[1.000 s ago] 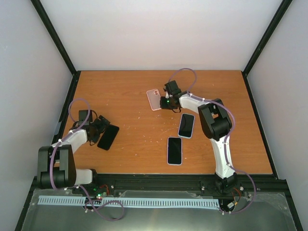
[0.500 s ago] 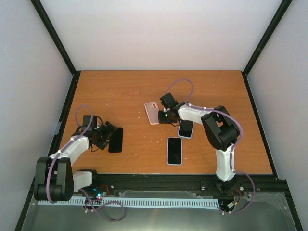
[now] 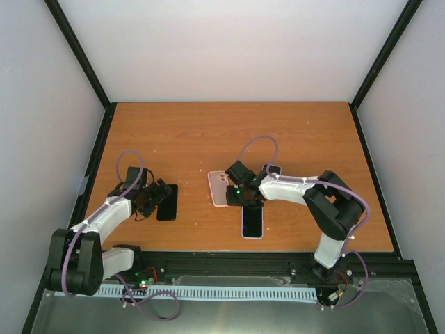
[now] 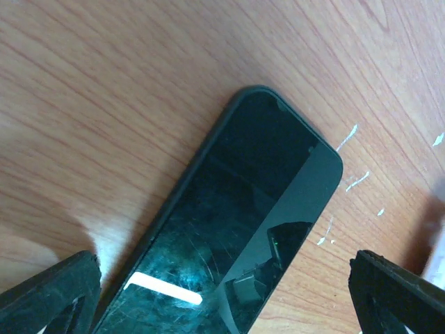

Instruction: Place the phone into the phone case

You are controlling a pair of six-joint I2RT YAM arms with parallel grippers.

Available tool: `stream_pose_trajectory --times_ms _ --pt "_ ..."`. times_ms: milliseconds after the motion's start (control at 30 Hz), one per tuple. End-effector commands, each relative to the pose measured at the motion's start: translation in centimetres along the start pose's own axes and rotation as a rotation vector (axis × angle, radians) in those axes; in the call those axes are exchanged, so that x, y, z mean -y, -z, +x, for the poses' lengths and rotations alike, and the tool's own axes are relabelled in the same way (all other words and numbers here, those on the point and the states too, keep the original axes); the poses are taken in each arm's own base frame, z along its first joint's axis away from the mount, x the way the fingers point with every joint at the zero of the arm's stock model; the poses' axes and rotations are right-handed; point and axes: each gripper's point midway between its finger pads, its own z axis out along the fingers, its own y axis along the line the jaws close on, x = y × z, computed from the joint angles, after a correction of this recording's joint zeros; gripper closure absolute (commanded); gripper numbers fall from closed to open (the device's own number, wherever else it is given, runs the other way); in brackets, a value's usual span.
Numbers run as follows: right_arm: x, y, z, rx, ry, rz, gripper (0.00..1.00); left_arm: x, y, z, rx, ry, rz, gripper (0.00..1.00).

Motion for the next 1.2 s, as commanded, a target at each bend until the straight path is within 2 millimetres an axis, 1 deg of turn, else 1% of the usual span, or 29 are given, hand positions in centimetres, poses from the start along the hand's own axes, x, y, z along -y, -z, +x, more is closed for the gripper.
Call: stream_pose_trajectory --times_ms 0,67,133,300,400,500,600,733,867,1033,1167 --pt "-1.4 0.5 1.7 0.004 -0.023 -0.014 0.93 -0.9 -0.8 1.2 -0.028 -0.023 -0.055 0.02" --pt "-1.6 0.6 2.1 0.004 -0.012 -0.011 0.92 -1.1 -1.2 2.0 -0.062 -0.008 -0.060 0.02" --pt "-1.6 0.8 2.2 0.009 -0.005 -0.004 0.91 -1.0 -1.5 2.7 -0.083 -0.015 -0.065 0.02" --pt "-1.6 1.6 2.1 0.029 -0.005 -0.012 0.81 0.8 -1.5 4.0 -0.093 -0.080 -0.064 0.03" --pt "-2.1 2.5 1.9 0.056 -0.003 -0.046 0.78 1.6 -1.7 4.7 -0.107 -0.120 -0.071 0.04" --pt "-2.2 3.5 1.5 0.085 0.018 -0.059 0.76 2.3 -1.8 4.5 -0.088 -0.198 -0.088 0.08" --pt "-1.8 4.7 1.1 0.130 0.034 -0.050 0.73 2.6 -1.7 3.9 -0.059 -0.281 -0.119 0.11" --pt "-1.6 6.1 0.9 0.189 0.049 -0.079 0.62 3.1 -2.2 3.7 -0.066 -0.345 -0.145 0.15" --pt "-1.4 7.3 0.6 0.243 0.056 -0.093 0.53 3.5 -2.6 3.7 -0.069 -0.398 -0.213 0.15" --pt "-1.3 7.9 0.3 0.268 0.066 -0.096 0.52 3.2 -3.4 3.6 -0.077 -0.413 -0.269 0.14" --pt "-1.0 7.9 0.4 0.272 0.065 -0.092 0.52 2.8 -3.6 3.0 -0.061 -0.424 -0.321 0.14"
